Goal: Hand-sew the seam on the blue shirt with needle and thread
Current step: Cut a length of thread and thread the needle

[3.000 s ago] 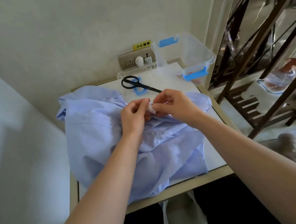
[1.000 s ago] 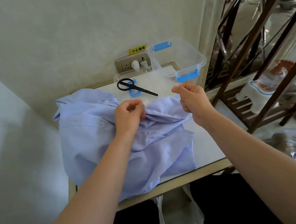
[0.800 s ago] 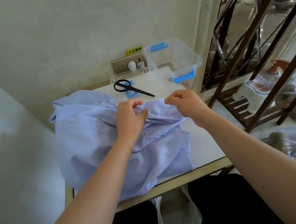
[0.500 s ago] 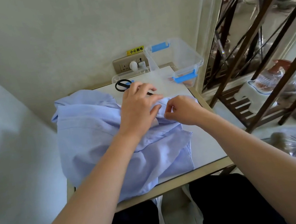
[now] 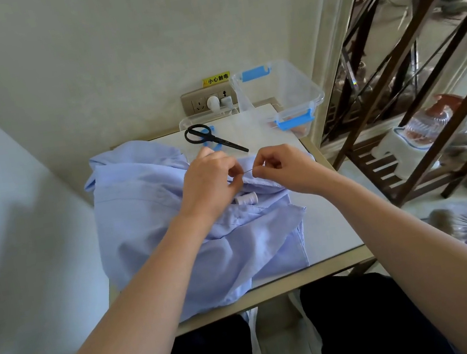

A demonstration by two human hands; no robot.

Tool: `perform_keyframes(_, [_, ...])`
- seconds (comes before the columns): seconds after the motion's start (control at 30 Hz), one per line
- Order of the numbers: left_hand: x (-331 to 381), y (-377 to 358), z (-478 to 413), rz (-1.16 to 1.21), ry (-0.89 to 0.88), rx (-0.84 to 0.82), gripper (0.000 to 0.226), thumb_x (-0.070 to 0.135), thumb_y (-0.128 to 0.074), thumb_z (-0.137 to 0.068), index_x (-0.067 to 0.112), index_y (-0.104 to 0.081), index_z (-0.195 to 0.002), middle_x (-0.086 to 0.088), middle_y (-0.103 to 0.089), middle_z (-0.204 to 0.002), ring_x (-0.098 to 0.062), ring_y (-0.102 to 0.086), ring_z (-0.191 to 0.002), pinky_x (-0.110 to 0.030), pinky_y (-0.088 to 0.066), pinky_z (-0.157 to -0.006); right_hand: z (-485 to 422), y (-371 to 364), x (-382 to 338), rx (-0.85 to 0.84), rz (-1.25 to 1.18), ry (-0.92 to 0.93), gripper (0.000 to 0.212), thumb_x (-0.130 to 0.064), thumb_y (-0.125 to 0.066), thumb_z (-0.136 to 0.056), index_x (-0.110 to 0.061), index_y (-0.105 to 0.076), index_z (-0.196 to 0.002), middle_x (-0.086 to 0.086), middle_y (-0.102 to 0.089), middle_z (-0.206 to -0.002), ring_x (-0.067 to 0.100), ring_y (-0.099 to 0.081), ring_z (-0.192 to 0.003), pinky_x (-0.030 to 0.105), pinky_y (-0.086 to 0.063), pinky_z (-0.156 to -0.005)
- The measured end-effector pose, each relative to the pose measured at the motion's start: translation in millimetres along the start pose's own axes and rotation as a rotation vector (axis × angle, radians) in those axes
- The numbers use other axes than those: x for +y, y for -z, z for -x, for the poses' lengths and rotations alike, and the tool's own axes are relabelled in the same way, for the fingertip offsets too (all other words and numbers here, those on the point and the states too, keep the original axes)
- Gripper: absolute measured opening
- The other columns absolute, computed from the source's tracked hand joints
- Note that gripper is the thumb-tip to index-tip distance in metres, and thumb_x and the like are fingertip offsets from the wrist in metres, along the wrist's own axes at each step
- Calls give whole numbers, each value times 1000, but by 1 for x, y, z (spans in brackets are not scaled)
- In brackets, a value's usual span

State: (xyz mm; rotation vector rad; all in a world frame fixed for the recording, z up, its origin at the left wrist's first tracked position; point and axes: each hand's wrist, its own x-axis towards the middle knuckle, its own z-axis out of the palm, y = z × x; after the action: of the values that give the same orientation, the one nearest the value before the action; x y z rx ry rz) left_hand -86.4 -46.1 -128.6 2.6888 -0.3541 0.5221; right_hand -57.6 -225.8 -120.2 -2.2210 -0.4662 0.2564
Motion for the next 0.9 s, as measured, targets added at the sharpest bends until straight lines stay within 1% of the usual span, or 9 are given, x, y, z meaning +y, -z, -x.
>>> perform_keyframes(0.1, [1, -2, 1, 58, 55, -94, 9, 18, -66, -85, 21, -73, -89, 2, -67, -87, -23, -62, -84, -35, -48, -68, -3, 0, 0, -7, -34, -11, 10, -14, -63, -90, -8, -66, -83, 7, -40, -62, 7, -28, -46, 15, -24, -44])
perform_keyframes(0.2, [-2, -6, 1, 114, 131, -98, 10, 16, -65, -86, 21, -73, -90, 3, -67, -88, -21, -63, -84, -35, -50, -73, -4, 0, 3, 4, -87, -74, 13, -16, -66, -90, -8, -67, -80, 2, -41, -60, 6, -30, -48, 13, -26, -48])
perform_keyframes(0.37, [-2, -2, 1, 620, 467, -45, 9, 12, -74, -84, 21, -73, -82, 13, -68, -72, -4, -62, -66, -22, -50, -67, -4, 2, 9, 42, -302, -199, 15, -17, -66, -90, -15, -64, -76, -4, -42, -57, 13, -37, -57, 25, -36, -56])
perform_keyframes(0.5, [11, 2, -2, 822, 536, -112, 16, 10, -73, -86, 9, -73, -102, 1, -68, -78, -2, -59, -62, -10, -44, -53, -3, 5, 5, 63, -347, -203, 15, -18, -66, -90, -15, -64, -75, -4, -45, -55, 10, -41, -51, 23, -38, -55])
perform_keyframes(0.57, [14, 1, -3, 846, 550, -136, 20, 10, -72, -87, 8, -72, -107, -3, -69, -85, -4, -62, -70, -10, -47, -58, -3, 7, 2, 58, -344, -199, 16, -19, -66, -90, -15, -64, -75, -4, -45, -57, 7, -41, -49, 23, -38, -55])
perform_keyframes(0.63, [17, -1, -5, 868, 543, -160, 15, 9, -72, -86, 7, -74, -101, -2, -71, -86, -7, -64, -76, -12, -50, -64, -3, 8, -1, 45, -349, -201, 17, -21, -67, -90, -15, -64, -75, -4, -45, -56, 3, -41, -45, 21, -38, -53])
perform_keyframes(0.7, [20, -2, -5, 891, 550, -179, 5, 7, -72, -86, 8, -74, -91, 0, -70, -78, -7, -62, -72, -13, -49, -60, -3, 9, -2, 40, -355, -196, 17, -21, -67, -91, -15, -64, -75, -4, -46, -56, 1, -40, -42, 19, -37, -51])
perform_keyframes(0.8, [20, -4, -7, 870, 554, -139, 2, 8, -71, -87, 10, -73, -86, 3, -69, -74, 1, -60, -63, -10, -47, -58, -1, 8, -3, 65, -454, -206, 10, -21, -64, -93, -12, -63, -98, 5, -59, -73, 5, -46, -47, 18, -40, -48])
perform_keyframes(0.9, [18, -3, -7, 840, 539, -94, 7, 11, -71, -88, 6, -74, -92, 3, -68, -74, 3, -60, -63, -8, -45, -60, -1, 4, -5, 26, -844, -306, 26, -19, -49, -100, -12, -49, -125, 13, -69, -103, 17, -54, -57, 24, -44, -49])
